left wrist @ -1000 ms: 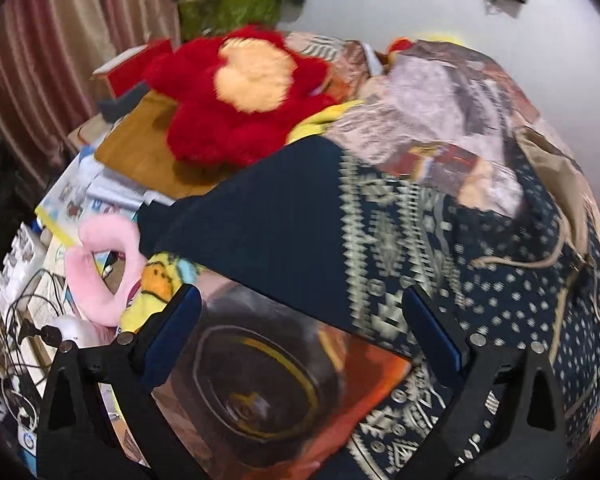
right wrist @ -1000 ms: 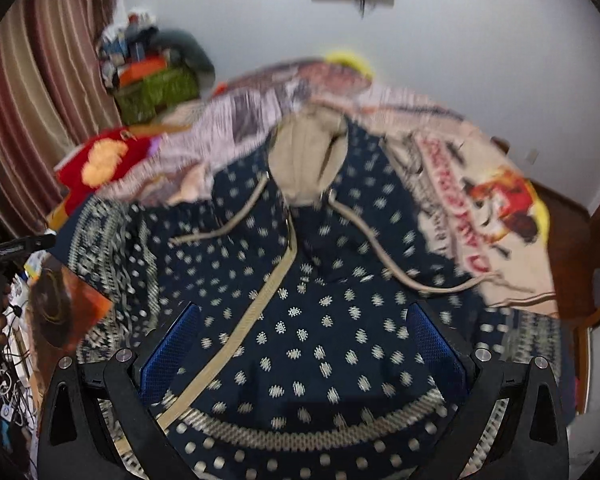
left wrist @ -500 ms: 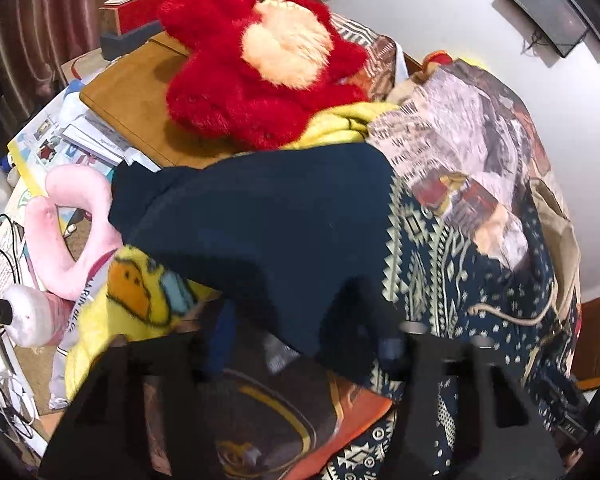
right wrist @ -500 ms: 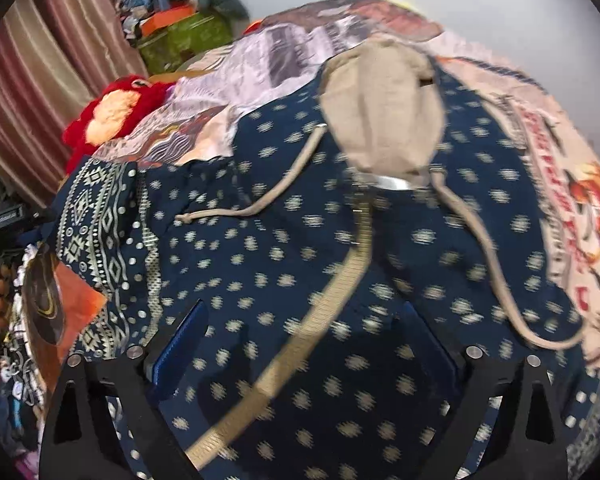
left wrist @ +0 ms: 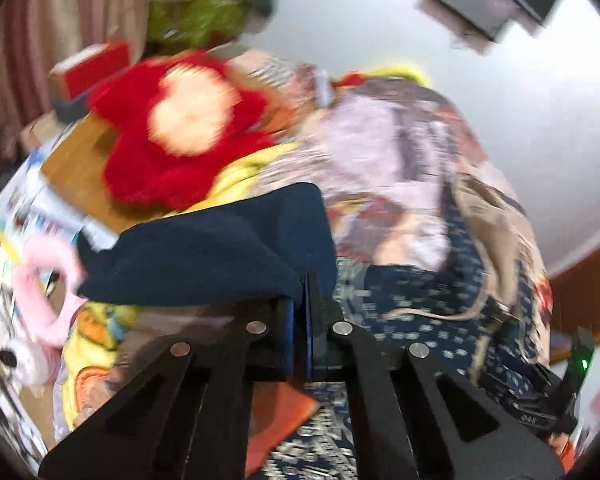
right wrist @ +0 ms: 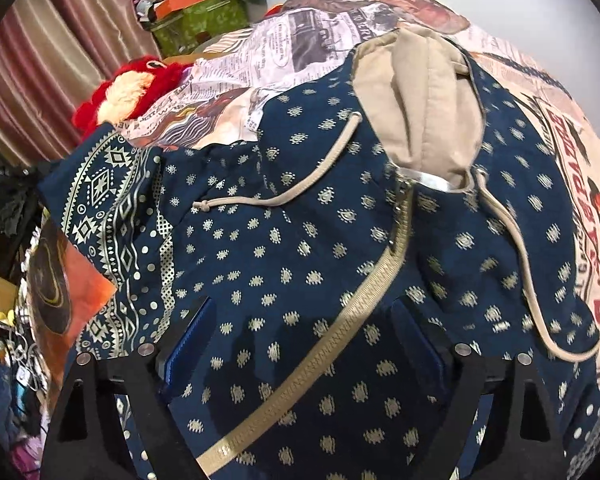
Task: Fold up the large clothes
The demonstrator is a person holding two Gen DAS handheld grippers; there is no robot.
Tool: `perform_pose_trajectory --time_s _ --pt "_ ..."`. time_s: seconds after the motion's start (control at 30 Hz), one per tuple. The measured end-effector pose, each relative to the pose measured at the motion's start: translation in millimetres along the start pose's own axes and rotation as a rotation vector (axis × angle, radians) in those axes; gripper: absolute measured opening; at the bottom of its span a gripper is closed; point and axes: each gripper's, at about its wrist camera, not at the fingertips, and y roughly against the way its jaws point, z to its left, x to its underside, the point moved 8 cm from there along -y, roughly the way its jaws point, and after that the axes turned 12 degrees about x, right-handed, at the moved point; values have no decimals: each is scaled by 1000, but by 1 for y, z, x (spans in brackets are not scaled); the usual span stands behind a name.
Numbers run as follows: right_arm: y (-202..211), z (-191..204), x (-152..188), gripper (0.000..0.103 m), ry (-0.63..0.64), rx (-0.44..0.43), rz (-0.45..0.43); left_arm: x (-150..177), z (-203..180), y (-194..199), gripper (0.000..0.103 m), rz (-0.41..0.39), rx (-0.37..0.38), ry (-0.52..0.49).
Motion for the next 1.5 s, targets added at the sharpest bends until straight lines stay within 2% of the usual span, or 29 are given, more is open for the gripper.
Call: perform_pose_trajectory --time_s 0.13,0.23,0.37,0.5,0.63,0.73,0.83,0.93,1.0,1.07,1.13,1.23,1.37,1.5 --pt "19 -14 2 89 -49 -25 -13 2 -72 1 2 -10 47 -168" --pt "35 -24 4 89 -58 -16 -32 18 -125 -9 2 23 104 -266" --pt "55 -37 12 89 -45 27 -55 58 -176 -41 2 121 189 -321" --pt "70 -48 26 89 -5 83 -65 104 -193 -77 2 230 209 -344" --pt "77 -52 43 89 25 115 -54 150 -183 -105 2 338 190 -336" --pt "77 -51 50 89 47 129 -45 169 -169 -113 4 394 139 -359" --pt "78 -42 50 89 64 127 -45 172 -156 -98 19 425 136 -375" --pt "83 -22 40 89 91 116 -64 152 -134 -61 36 351 134 -378" --pt "84 -7 31 89 105 100 -77 137 -117 -41 52 292 110 -376" --pt "83 13 22 89 119 77 -85 115 -89 -18 54 213 39 -384" --pt "77 37 10 89 142 59 -88 100 -59 -1 54 176 -39 -400" --pt "60 72 0 89 182 42 -74 92 -25 12 54 156 -95 -391" --pt "27 121 -8 89 247 31 -41 86 11 22 54 145 -130 -371" --pt "-9 166 -16 89 313 25 -18 85 25 20 54 157 -114 -359"
